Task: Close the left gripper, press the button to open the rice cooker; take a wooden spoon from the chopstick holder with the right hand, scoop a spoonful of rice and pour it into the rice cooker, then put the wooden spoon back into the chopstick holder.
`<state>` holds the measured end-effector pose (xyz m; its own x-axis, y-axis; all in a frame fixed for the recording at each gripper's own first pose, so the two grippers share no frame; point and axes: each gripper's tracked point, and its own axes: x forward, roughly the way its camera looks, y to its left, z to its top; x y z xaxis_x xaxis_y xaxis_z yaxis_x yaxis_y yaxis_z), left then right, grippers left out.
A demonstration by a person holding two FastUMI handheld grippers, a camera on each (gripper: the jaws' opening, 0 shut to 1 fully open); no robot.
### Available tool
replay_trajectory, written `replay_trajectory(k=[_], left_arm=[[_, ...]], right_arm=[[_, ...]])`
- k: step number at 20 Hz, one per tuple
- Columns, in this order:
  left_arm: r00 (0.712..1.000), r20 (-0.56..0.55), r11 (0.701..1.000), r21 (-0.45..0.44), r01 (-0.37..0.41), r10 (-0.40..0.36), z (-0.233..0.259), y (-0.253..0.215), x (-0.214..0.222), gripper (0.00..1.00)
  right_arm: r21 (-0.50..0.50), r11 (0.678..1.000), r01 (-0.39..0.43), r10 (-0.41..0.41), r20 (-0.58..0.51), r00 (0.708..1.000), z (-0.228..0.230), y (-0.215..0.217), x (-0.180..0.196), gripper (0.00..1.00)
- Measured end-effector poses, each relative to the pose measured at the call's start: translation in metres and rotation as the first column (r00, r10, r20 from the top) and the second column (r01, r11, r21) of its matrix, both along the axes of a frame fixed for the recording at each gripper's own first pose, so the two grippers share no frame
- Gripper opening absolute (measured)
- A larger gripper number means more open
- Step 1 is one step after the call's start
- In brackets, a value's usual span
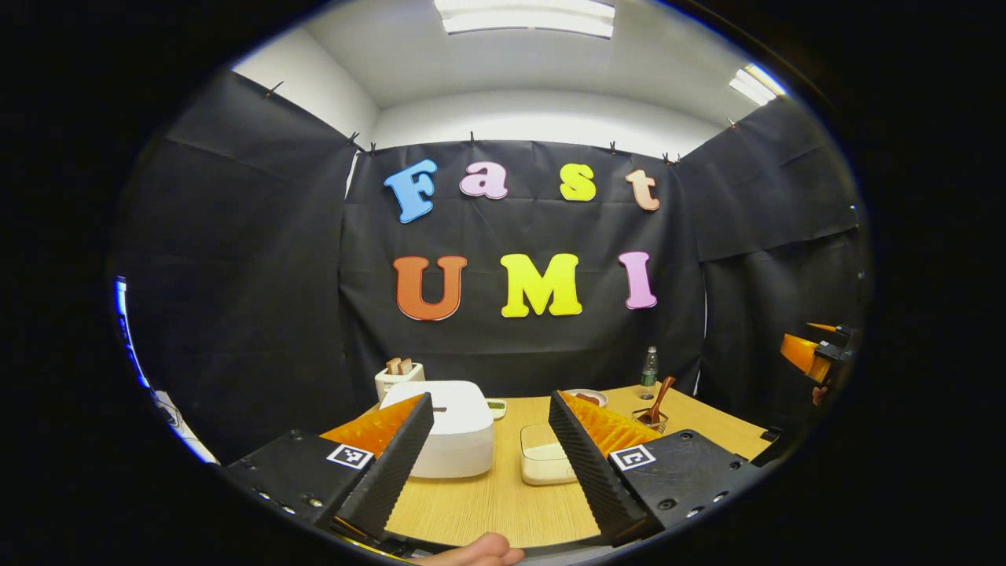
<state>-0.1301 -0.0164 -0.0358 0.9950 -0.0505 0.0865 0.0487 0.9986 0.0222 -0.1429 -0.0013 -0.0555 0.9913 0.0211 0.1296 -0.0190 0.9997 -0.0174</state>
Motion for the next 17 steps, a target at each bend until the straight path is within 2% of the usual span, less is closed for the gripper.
replay_trajectory(k=[13, 17], left_arm=[[1.0, 0.001, 1.0, -0.011, 0.001, -0.001, -0.003, 0.0, -0.002, 0.94], [1.0, 0.0, 1.0, -0.003, -0.002, 0.002, -0.004, 0.001, -0.002, 0.94]], right_arm=[[-0.002, 1.0, -0.02, 0.02, 0.001, 1.0, -0.003, 0.006, -0.004, 1.0], [0.007, 0.997, -0.074, 0.074, -0.021, 0.997, -0.01, 0.018, -0.004, 1.0]])
